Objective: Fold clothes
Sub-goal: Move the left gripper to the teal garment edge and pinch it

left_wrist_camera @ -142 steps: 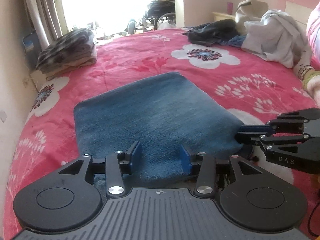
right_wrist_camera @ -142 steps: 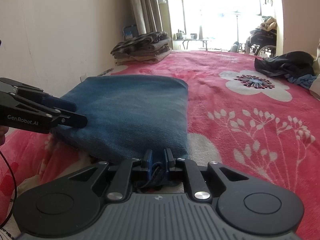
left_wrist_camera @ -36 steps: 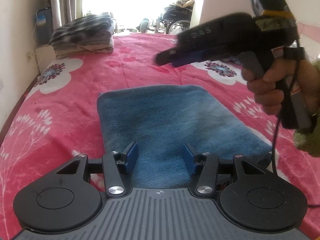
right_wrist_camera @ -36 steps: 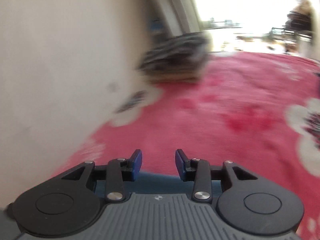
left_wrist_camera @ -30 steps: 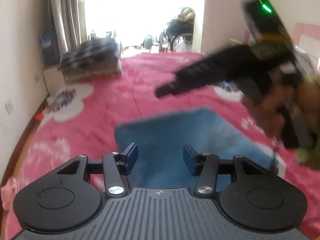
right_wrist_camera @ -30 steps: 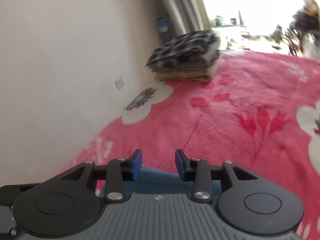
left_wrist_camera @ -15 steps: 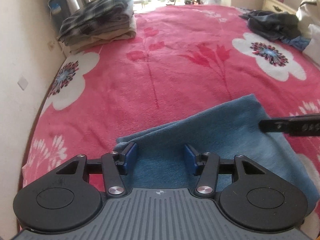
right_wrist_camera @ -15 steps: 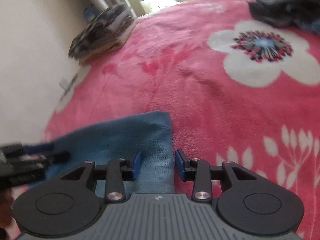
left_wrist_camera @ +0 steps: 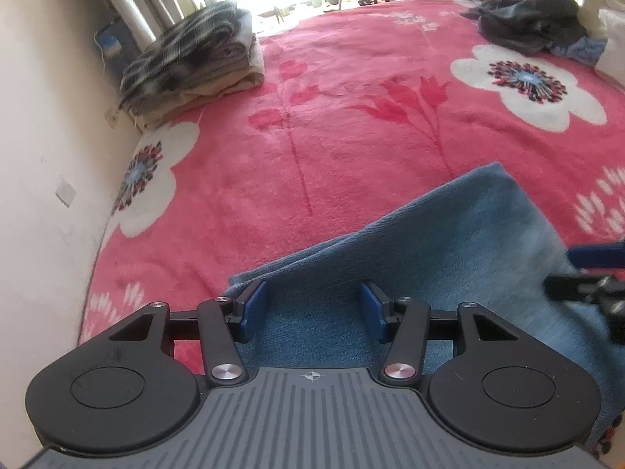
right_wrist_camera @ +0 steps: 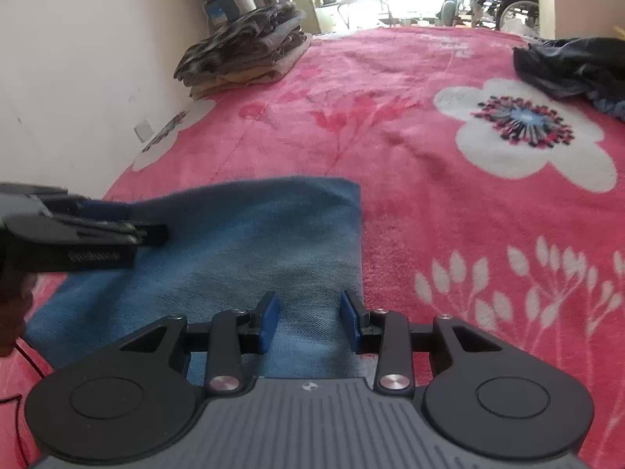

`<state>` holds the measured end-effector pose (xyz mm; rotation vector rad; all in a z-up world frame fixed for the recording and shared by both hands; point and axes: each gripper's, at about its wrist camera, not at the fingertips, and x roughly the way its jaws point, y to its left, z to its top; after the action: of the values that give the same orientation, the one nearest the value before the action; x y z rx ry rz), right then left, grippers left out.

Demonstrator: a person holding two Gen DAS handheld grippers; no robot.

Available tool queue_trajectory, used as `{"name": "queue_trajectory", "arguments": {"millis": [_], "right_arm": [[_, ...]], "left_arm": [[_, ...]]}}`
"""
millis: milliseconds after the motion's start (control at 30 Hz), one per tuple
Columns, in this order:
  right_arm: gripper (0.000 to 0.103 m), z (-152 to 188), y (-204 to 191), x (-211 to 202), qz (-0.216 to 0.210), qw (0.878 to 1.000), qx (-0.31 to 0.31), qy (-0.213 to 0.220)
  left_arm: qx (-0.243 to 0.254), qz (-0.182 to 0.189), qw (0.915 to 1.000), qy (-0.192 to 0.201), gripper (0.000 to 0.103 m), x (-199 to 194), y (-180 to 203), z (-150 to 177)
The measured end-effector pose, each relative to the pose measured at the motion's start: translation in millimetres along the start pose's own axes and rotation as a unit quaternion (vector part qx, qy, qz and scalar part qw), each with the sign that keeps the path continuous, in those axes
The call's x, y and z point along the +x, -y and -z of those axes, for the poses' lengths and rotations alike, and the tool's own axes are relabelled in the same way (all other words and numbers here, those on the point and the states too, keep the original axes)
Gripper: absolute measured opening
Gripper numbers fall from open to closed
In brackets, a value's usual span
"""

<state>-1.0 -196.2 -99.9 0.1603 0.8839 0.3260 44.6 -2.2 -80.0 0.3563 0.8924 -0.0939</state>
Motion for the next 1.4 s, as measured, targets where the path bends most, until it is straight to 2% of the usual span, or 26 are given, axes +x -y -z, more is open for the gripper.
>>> {"name": "queue_trajectory", "arguments": {"millis": [100, 200, 267, 400, 600, 667, 800, 1000, 1300, 1400], "right_arm": [[0.038, 2, -8, -24, -0.025, 0.999, -0.01, 0.024], [0.038, 9, -18, -35, -0.041, 0.999, -0.027, 0.018], [0.037, 18, -21, -26, -0.03, 0.999, -0.042, -0.004], [0.038, 25, -28, -21, -0.012, 0.999, -0.052, -0.011], [0.038, 21, -46, -41, -0.079, 0.995, -0.06, 0.015], [0.038, 25, -52, -37, -0.097, 0.993, -0.063, 0.004], [0.038, 36, -55, -16, -0.093, 0.994, -0.049, -0.03], [0.038, 36, -58, -14, -0.089, 0.994, -0.055, -0.032], [0.038, 44, -59, -19, -0.084, 0.995, -0.046, -0.021], [0.038, 44, -59, -19, -0.085, 0.995, -0.041, -0.018]], "left_arm": [[0.004, -0.003, 1.0, 0.002, 0.052, 0, 1, 0], [0.004, -0.003, 1.0, 0.002, 0.052, 0, 1, 0], [0.004, -0.004, 1.0, 0.002, 0.052, 0, 2, 0], [0.006, -0.007, 1.0, 0.001, 0.052, 0, 3, 0], [0.007, -0.007, 1.0, 0.0, 0.052, -1, 3, 0], [0.007, -0.007, 1.0, 0.0, 0.052, -1, 4, 0], [0.007, -0.008, 0.9999, 0.001, 0.052, -1, 4, 0], [0.004, -0.006, 1.0, 0.004, 0.052, -2, 3, 1], [-0.037, 0.039, 0.997, 0.056, 0.052, -41, -14, 12], [-0.04, 0.044, 0.9972, 0.047, 0.054, -46, -12, 22]]}}
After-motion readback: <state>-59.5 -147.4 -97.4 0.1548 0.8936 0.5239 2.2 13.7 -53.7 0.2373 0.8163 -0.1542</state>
